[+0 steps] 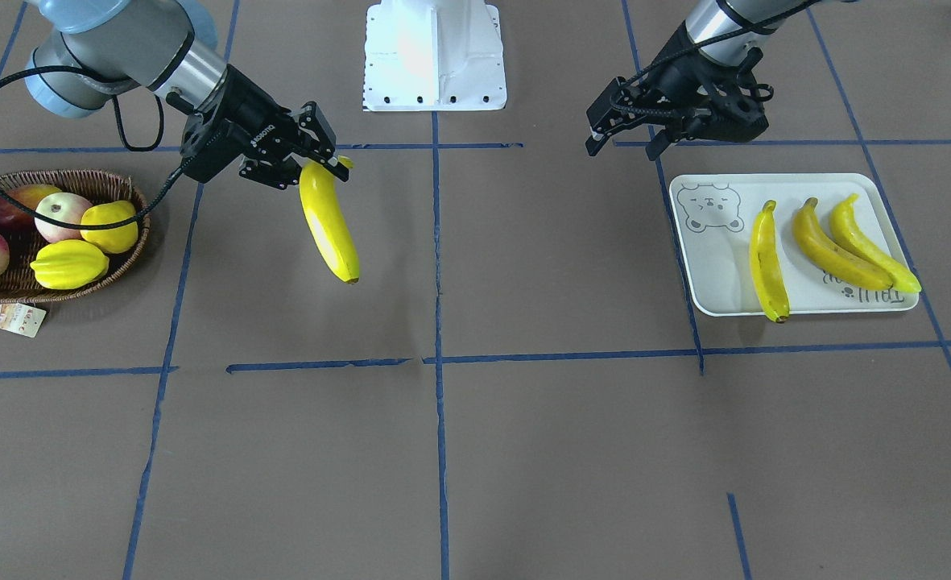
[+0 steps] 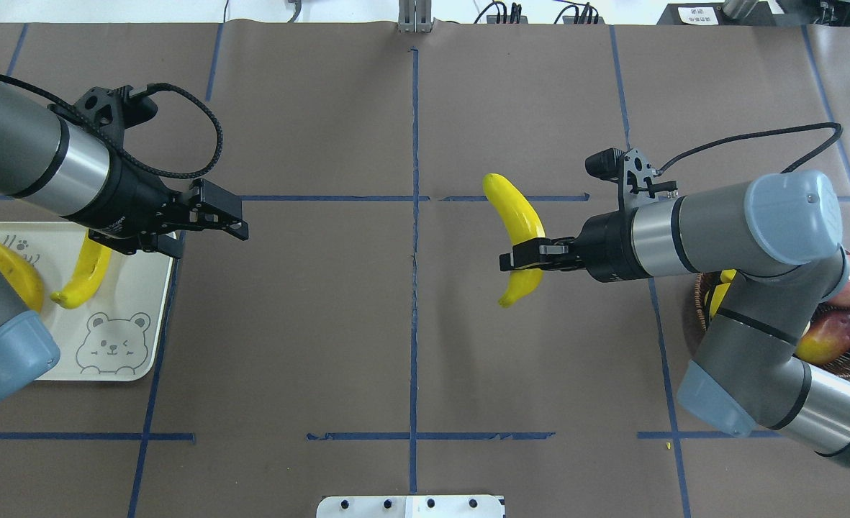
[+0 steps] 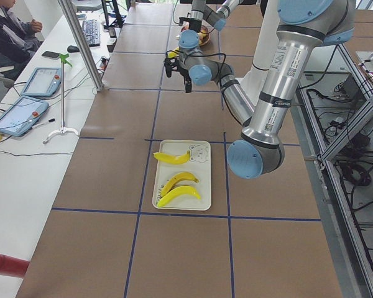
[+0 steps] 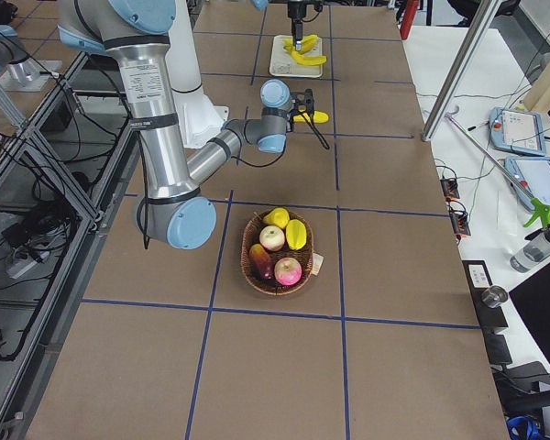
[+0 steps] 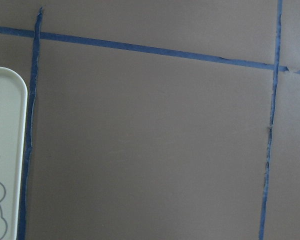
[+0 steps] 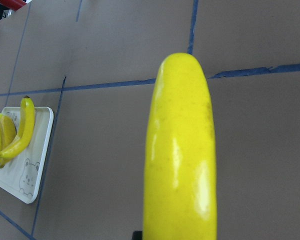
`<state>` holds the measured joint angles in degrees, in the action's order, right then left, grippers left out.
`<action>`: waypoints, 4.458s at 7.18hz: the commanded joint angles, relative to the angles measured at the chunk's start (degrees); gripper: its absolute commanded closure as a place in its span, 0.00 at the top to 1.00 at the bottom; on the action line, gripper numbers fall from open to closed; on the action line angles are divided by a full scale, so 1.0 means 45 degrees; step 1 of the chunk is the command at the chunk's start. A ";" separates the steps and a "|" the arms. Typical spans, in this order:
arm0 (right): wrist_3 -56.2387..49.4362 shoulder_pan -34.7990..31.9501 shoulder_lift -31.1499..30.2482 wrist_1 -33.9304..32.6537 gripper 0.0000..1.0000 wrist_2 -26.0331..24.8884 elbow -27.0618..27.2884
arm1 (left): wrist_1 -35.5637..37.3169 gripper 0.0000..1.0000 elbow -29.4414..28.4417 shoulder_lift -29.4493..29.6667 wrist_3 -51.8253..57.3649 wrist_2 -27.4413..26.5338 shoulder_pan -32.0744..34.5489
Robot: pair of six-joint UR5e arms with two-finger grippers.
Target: Transfer all bananas from basket to plate
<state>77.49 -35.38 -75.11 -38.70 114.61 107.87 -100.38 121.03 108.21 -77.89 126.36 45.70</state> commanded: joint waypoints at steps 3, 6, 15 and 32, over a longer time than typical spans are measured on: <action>0.2171 0.0554 0.1473 0.4198 0.02 -0.1326 -0.2774 | -0.2107 1.00 -0.1149 0.1142 -0.2608 -0.0034 -0.0039; 0.3040 0.0848 0.2568 0.2491 0.02 -0.1368 -0.2644 | -0.2634 1.00 -0.2359 0.2082 -0.3354 -0.0054 -0.0098; 0.2488 0.3134 0.3665 0.2486 0.03 -0.4238 -0.2624 | -0.2615 0.99 -0.3498 0.3472 -0.4913 -0.1511 -0.1753; 0.2429 0.0390 0.2224 -0.1124 1.00 0.0379 0.0285 | -0.1955 0.00 -0.3713 0.3124 -0.4859 -0.1909 -0.1914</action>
<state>88.54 -29.51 -62.65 -41.26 110.77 107.29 -110.69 104.36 123.34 -99.89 117.93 37.07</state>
